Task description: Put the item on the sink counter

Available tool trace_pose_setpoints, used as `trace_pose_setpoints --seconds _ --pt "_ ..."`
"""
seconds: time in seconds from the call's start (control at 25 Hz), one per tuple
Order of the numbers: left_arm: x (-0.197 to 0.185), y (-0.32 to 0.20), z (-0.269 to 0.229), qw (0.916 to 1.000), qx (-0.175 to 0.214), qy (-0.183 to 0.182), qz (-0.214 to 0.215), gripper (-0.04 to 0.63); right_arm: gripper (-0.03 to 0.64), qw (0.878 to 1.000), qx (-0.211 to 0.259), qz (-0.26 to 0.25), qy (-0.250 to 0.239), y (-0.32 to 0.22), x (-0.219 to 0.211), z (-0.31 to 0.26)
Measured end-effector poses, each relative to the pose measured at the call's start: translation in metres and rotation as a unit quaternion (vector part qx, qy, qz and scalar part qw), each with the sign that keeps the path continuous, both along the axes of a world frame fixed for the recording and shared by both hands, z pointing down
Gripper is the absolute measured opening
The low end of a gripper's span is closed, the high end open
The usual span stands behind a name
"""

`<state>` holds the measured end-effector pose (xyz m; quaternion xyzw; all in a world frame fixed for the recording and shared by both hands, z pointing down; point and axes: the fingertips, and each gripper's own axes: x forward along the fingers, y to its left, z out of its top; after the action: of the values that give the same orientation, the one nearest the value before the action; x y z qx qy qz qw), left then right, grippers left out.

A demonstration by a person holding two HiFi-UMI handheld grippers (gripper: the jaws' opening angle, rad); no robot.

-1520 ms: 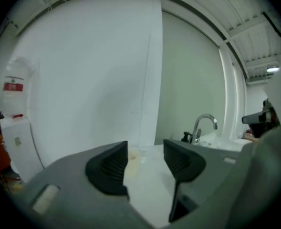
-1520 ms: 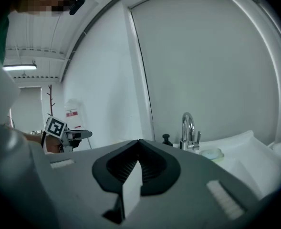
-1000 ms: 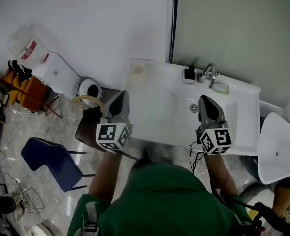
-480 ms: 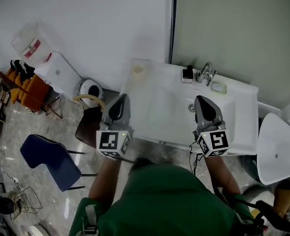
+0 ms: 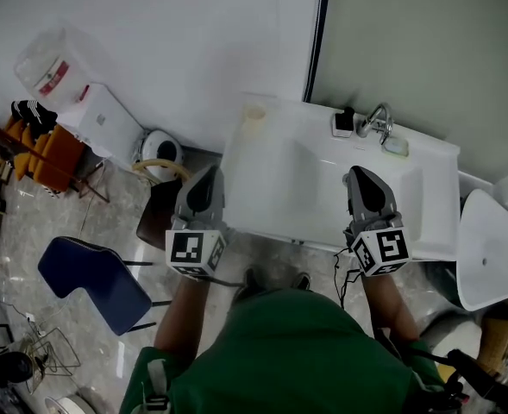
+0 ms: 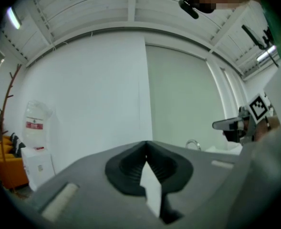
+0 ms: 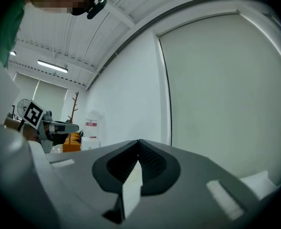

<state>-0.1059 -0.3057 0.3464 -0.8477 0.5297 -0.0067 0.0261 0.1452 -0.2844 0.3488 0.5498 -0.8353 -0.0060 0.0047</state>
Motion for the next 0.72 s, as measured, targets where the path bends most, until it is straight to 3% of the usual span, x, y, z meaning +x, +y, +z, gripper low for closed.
trace_pose_setpoints --seconds 0.32,0.72 --pt "-0.025 -0.008 0.012 0.9998 -0.016 0.008 0.014 -0.002 -0.002 1.000 0.009 0.019 0.021 0.002 -0.029 -0.003" --pt "-0.032 -0.013 0.009 0.9997 -0.011 0.012 0.021 -0.002 -0.002 0.999 0.005 0.030 0.010 0.003 -0.037 0.000"
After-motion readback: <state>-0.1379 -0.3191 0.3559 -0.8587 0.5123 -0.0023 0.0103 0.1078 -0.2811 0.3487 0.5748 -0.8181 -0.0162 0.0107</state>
